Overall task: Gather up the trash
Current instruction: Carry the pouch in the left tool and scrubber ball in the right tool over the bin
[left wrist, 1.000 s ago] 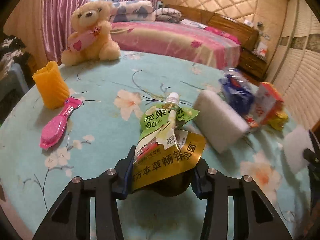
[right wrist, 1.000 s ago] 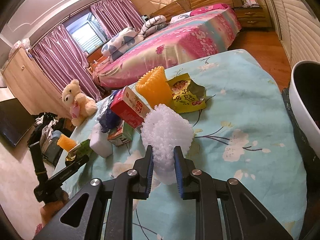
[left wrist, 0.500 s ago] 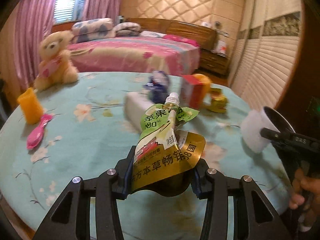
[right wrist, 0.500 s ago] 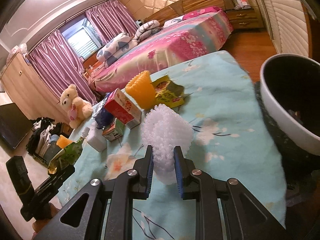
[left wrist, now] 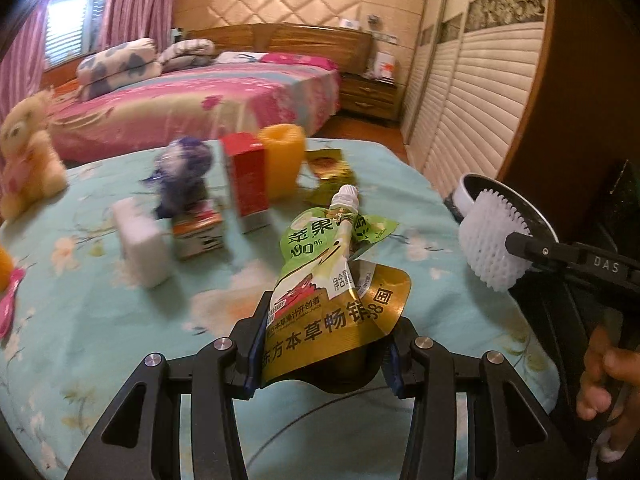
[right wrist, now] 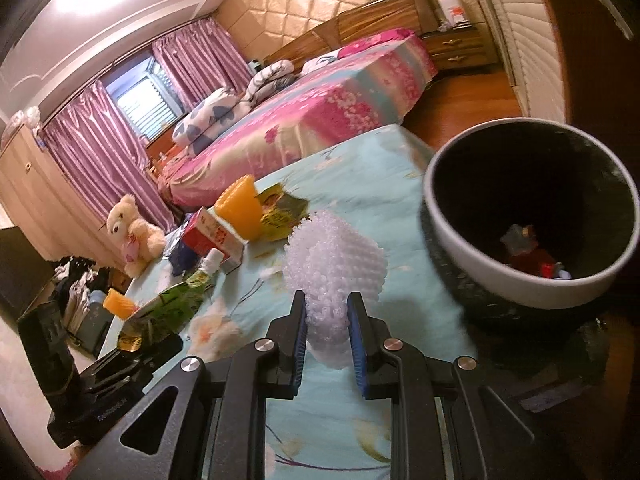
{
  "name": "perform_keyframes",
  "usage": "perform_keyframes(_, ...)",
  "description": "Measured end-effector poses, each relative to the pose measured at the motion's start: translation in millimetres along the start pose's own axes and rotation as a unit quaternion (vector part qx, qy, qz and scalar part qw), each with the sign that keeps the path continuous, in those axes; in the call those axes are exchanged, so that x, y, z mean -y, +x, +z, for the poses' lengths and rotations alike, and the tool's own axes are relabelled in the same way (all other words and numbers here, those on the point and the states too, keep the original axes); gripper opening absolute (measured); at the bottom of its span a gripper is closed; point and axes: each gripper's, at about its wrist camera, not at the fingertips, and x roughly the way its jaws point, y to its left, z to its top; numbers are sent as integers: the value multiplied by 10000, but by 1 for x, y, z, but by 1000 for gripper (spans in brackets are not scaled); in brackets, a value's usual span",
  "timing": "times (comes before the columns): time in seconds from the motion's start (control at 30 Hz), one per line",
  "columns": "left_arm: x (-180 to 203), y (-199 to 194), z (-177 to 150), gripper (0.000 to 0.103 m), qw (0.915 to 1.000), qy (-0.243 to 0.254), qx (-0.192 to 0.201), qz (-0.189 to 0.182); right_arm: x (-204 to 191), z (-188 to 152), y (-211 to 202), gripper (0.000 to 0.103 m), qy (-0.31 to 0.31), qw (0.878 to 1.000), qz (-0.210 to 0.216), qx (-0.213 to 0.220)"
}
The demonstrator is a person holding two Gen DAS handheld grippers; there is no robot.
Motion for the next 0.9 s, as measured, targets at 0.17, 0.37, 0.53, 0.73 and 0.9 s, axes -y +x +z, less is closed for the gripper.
perform_keyframes(0.17, 16, 12, 11, 44, 9996, 219, -20, -174, 16, 3, -15, 19, 121, 9997, -151, 166)
perform_keyframes(0.37, 29, 23, 20, 44, 9984, 402, -24, -390, 34, 10, -31, 19, 244, 9986, -322, 346)
perform_keyframes(0.53, 40, 34, 27, 45, 9972, 543, -25, -521, 49, 16, -42, 19, 361, 9971, -471, 474)
perform_keyframes(0.73, 53, 45, 33, 45, 9955, 689, -20, -654, 67, 23, -46, 19, 513, 9952, -613, 560)
perform_keyframes(0.9, 67, 58, 42, 45, 9940, 815, 2, -733, 81, 26, -48, 19, 614, 9937, -705, 618)
